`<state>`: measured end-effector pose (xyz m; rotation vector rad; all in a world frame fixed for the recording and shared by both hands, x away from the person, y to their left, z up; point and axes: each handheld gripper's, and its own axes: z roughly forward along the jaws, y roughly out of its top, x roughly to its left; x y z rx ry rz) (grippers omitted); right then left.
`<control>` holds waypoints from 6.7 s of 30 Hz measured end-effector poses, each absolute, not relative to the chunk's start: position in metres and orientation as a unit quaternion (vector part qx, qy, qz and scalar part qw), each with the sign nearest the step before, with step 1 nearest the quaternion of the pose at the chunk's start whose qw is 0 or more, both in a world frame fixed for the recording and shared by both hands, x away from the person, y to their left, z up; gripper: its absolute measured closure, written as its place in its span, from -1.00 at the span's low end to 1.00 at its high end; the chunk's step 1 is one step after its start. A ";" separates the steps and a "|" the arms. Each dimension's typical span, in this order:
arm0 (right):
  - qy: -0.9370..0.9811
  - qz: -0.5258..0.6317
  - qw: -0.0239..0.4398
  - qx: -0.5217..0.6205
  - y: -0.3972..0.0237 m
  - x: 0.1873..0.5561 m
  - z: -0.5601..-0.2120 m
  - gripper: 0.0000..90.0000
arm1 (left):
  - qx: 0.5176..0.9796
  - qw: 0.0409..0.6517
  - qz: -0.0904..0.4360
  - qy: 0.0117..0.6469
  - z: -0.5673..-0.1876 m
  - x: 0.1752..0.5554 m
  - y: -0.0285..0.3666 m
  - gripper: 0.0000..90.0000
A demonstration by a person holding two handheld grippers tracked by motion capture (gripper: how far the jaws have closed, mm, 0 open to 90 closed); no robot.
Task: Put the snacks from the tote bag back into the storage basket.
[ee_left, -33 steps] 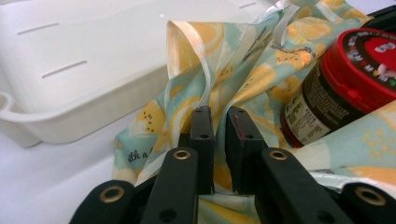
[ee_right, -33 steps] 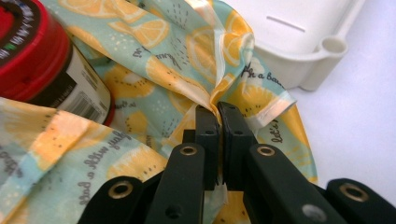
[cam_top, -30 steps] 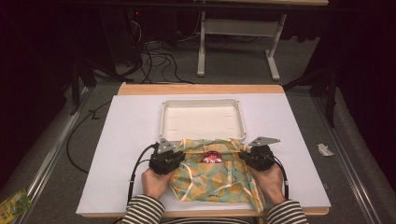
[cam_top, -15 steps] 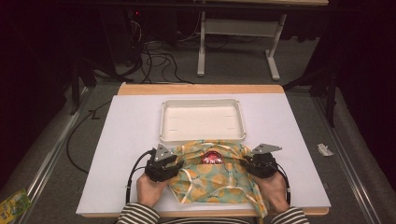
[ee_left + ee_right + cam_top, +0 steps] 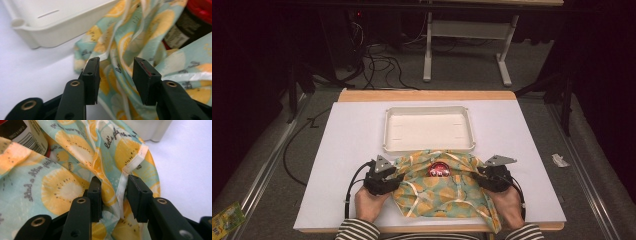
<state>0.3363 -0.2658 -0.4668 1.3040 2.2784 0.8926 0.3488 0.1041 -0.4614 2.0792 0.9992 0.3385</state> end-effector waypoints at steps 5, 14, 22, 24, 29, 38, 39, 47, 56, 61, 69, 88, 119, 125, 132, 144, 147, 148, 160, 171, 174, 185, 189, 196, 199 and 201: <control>0.809 0.319 0.184 0.457 -0.261 0.337 -0.467 0.46 | 0.819 0.408 0.123 0.385 -0.457 0.342 0.094 0.13; 0.810 0.321 0.186 0.454 -0.260 0.336 -0.466 0.45 | 0.839 0.354 0.146 0.388 -0.466 0.345 0.086 0.21; 0.809 0.314 0.192 0.458 -0.268 0.336 -0.466 0.43 | 0.844 0.330 0.161 0.391 -0.473 0.351 0.096 0.59; 0.808 0.309 0.194 0.462 -0.271 0.335 -0.466 0.44 | 0.842 0.330 0.164 0.393 -0.473 0.353 0.098 0.60; 0.807 0.304 0.194 0.468 -0.278 0.334 -0.468 0.45 | 0.837 0.333 0.164 0.402 -0.474 0.354 0.106 0.60; 0.799 0.299 0.200 0.481 -0.286 0.336 -0.471 0.45 | 0.828 0.350 0.161 0.408 -0.477 0.354 0.114 0.59; 0.800 0.299 0.200 0.480 -0.287 0.336 -0.471 0.44 | 0.826 0.352 0.161 0.409 -0.477 0.353 0.116 0.59; 0.791 0.315 0.195 0.487 -0.289 0.335 -0.467 0.30 | 0.824 0.362 0.156 0.408 -0.479 0.353 0.117 0.54; 0.776 0.377 0.197 0.466 -0.289 0.321 -0.437 0.10 | 0.824 0.366 0.149 0.406 -0.479 0.354 0.115 0.55; 0.772 0.393 0.200 0.458 -0.289 0.313 -0.426 0.06 | 0.824 0.368 0.148 0.406 -0.479 0.354 0.115 0.56; 0.781 0.411 0.200 0.426 -0.278 0.302 -0.417 0.34 | 0.823 0.371 0.146 0.406 -0.479 0.354 0.114 0.57; 0.833 0.355 0.161 0.393 -0.218 0.339 -0.446 1.00 | 0.821 0.384 0.142 0.397 -0.476 0.353 0.116 0.79; 0.809 0.301 0.168 0.476 -0.273 0.342 -0.469 1.00 | 0.804 0.412 0.146 0.403 -0.461 0.347 0.130 0.49; 0.811 0.300 0.168 0.473 -0.271 0.341 -0.468 1.00 | 0.799 0.429 0.153 0.392 -0.445 0.339 0.133 0.37; 0.814 0.299 0.168 0.469 -0.269 0.341 -0.468 1.00 | 0.790 0.449 0.153 0.389 -0.432 0.334 0.139 0.32; 0.816 0.298 0.170 0.465 -0.265 0.342 -0.468 1.00 | 0.799 0.463 0.141 0.358 -0.423 0.326 0.126 0.51; 0.817 0.299 0.170 0.464 -0.265 0.342 -0.468 1.00 | 0.807 0.461 0.125 0.346 -0.425 0.327 0.117 0.68; 0.817 0.299 0.170 0.464 -0.265 0.342 -0.468 1.00 | 0.810 0.461 0.120 0.342 -0.426 0.327 0.114 0.68; 0.818 0.301 0.167 0.461 -0.264 0.341 -0.468 1.00 | 0.840 0.416 0.095 0.335 -0.449 0.341 0.087 0.91; 0.819 0.302 0.169 0.457 -0.263 0.341 -0.466 1.00 | 0.850 0.373 0.098 0.359 -0.466 0.352 0.084 1.00; 0.819 0.303 0.169 0.456 -0.262 0.340 -0.466 1.00 | 0.851 0.362 0.104 0.365 -0.469 0.354 0.086 1.00; 0.816 0.304 0.175 0.459 -0.265 0.340 -0.465 1.00 | 0.849 0.336 0.131 0.386 -0.470 0.356 0.098 1.00; 0.813 0.303 0.176 0.465 -0.269 0.340 -0.465 1.00 | 0.843 0.340 0.127 0.398 -0.472 0.357 0.105 1.00; 0.810 0.299 0.179 0.473 -0.275 0.340 -0.465 1.00 | 0.839 0.337 0.133 0.406 -0.472 0.358 0.111 1.00; 0.807 0.298 0.179 0.478 -0.277 0.339 -0.466 1.00 | 0.837 0.339 0.134 0.409 -0.472 0.358 0.113 1.00; 0.807 0.295 0.179 0.479 -0.278 0.339 -0.466 1.00 | 0.836 0.340 0.134 0.410 -0.473 0.358 0.114 1.00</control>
